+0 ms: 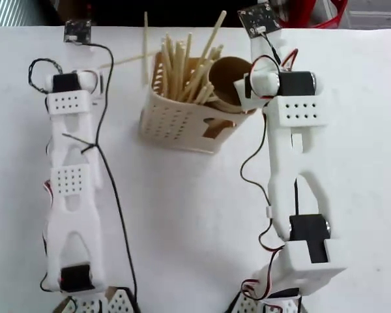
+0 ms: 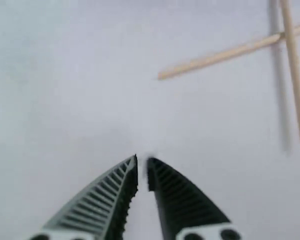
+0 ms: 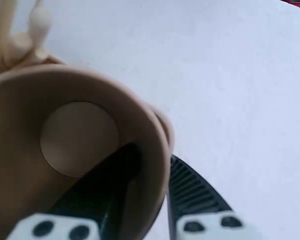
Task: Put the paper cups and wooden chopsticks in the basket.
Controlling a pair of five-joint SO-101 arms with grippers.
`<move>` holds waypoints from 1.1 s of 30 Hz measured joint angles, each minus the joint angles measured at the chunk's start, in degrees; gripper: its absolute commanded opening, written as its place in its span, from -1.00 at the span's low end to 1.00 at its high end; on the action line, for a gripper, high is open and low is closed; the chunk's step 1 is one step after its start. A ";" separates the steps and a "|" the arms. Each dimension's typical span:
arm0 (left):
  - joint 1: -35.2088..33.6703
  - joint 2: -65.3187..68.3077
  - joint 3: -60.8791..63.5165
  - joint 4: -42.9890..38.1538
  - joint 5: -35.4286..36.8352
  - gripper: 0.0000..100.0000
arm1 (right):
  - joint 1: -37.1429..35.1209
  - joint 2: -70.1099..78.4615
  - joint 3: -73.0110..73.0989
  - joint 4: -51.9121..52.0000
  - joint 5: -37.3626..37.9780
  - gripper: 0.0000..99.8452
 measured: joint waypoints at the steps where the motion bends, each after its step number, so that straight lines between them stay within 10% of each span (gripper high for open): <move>1: 0.97 0.00 0.00 -1.58 0.00 -0.60 | 0.00 0.00 0.00 0.00 0.00 -0.97; 15: 10.46 -0.18 19.08 -23.82 4.13 -0.63 | 5.19 0.00 0.97 0.44 0.62 -0.97; 33: 11.08 -1.85 23.47 -26.46 -2.37 -0.95 | 5.45 0.00 1.05 0.53 1.41 -0.97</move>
